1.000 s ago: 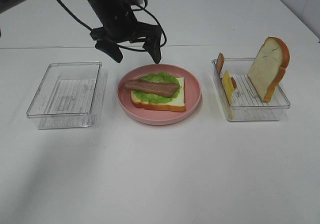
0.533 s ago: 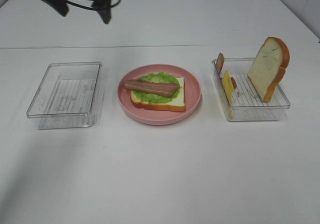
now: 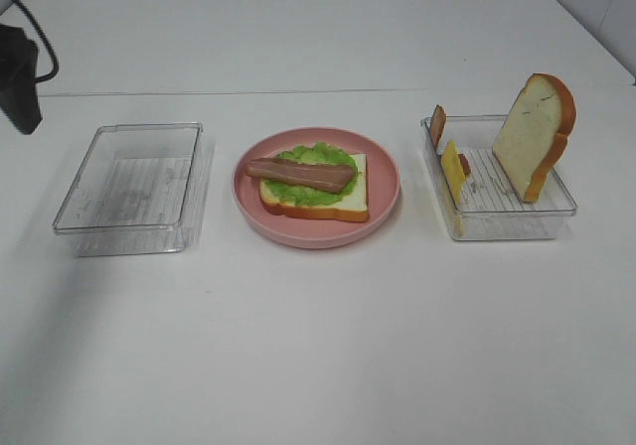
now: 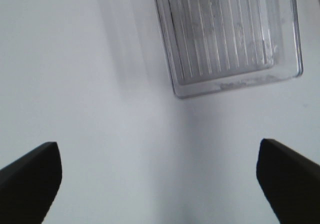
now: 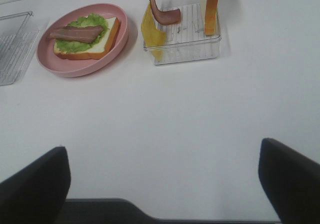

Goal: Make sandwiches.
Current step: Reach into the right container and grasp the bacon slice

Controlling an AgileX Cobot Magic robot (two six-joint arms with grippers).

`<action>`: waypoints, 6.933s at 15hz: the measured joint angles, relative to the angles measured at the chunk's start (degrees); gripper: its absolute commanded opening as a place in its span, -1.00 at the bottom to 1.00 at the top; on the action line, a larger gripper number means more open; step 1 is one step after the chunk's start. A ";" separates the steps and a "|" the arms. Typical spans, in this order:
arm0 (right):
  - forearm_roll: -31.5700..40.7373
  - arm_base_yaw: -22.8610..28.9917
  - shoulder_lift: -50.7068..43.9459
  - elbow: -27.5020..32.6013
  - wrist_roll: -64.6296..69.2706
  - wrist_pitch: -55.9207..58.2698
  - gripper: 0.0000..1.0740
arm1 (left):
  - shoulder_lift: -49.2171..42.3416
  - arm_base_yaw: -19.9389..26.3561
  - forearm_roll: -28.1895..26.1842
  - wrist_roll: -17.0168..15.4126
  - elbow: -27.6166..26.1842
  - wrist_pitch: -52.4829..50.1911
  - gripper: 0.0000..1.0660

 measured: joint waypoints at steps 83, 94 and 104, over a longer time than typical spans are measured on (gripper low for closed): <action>5.04 9.34 141.00 -101.93 -1.49 7.28 0.68 | -96.83 11.29 -4.93 2.81 51.62 -4.30 0.83; 4.64 9.34 143.12 -101.93 -1.49 7.22 -0.17 | -96.83 11.29 -4.93 2.81 51.62 -4.30 0.83; 2.69 9.34 143.12 -101.93 0.17 7.22 -1.00 | -96.83 11.29 -4.93 2.81 51.62 -4.30 0.83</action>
